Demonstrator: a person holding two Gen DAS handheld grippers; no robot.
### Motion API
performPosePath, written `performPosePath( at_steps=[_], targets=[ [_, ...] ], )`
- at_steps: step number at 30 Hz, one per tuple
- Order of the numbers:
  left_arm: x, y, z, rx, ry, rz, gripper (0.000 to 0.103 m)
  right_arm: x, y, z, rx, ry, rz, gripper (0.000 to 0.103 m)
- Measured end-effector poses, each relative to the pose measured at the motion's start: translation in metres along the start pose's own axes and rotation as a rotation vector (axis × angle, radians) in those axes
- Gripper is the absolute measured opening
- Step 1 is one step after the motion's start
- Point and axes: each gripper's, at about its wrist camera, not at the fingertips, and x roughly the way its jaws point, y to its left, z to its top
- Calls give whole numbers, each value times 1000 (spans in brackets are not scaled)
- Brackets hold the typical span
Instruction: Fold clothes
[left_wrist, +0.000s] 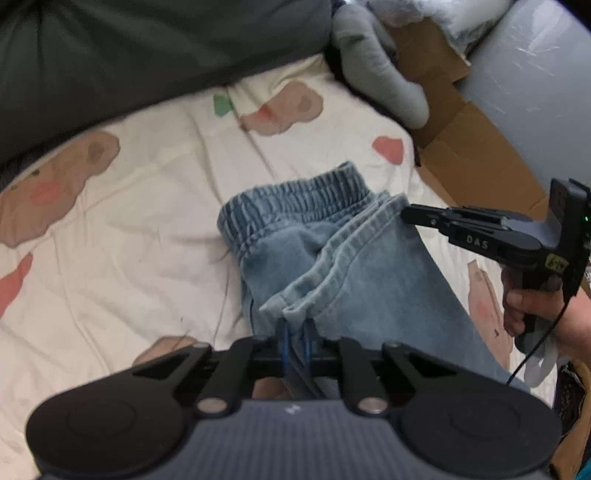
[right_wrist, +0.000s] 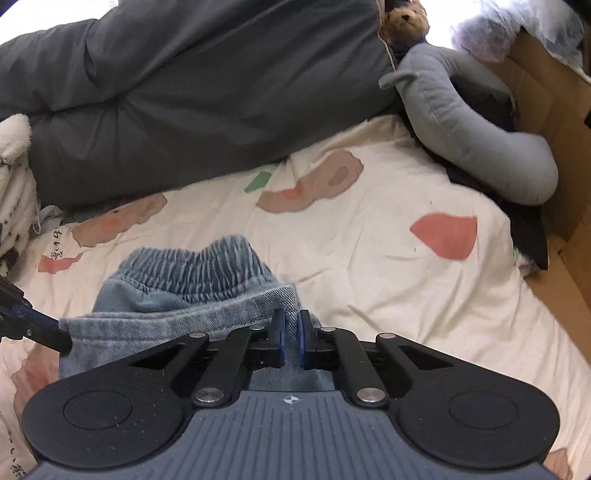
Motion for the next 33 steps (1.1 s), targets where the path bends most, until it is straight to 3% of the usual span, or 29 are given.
performPosePath(
  at_steps=[5, 9, 11, 12, 13, 14, 15, 21, 26, 27, 29, 33],
  targets=[
    [-9, -1, 4, 1, -51, 5, 6, -3, -5, 10, 17, -19, 2, 4],
    [5, 6, 5, -31, 4, 17, 11, 9, -8, 9, 28, 23, 7, 5],
    [7, 9, 5, -55, 3, 34, 24, 11, -9, 7, 29, 34, 12, 9],
    [7, 11, 4, -63, -1, 37, 38, 10, -10, 7, 35, 31, 20, 12],
    [8, 12, 3, -69, -6, 39, 55, 9, -12, 7, 39, 32, 28, 24],
    [8, 12, 1, -76, -10, 41, 61, 10, -13, 7, 39, 34, 38, 42],
    [8, 13, 0, -82, -15, 42, 64, 10, -14, 7, 39, 36, 47, 47],
    [25, 19, -6, -156, -10, -2, 61, 31, -18, 9, 19, 88, 106, 48],
    [27, 18, -8, -194, -23, -47, 43, 40, -21, 7, 21, 109, 169, 48],
    [27, 17, -8, -193, -27, -49, 36, 38, -21, 7, 17, 106, 172, 46],
    [25, 13, -9, -185, -34, -44, 34, 35, -21, 8, 10, 99, 177, 32],
    [18, 2, -11, -141, -51, -6, 24, 26, -19, 8, -9, 79, 183, 21]
  ],
)
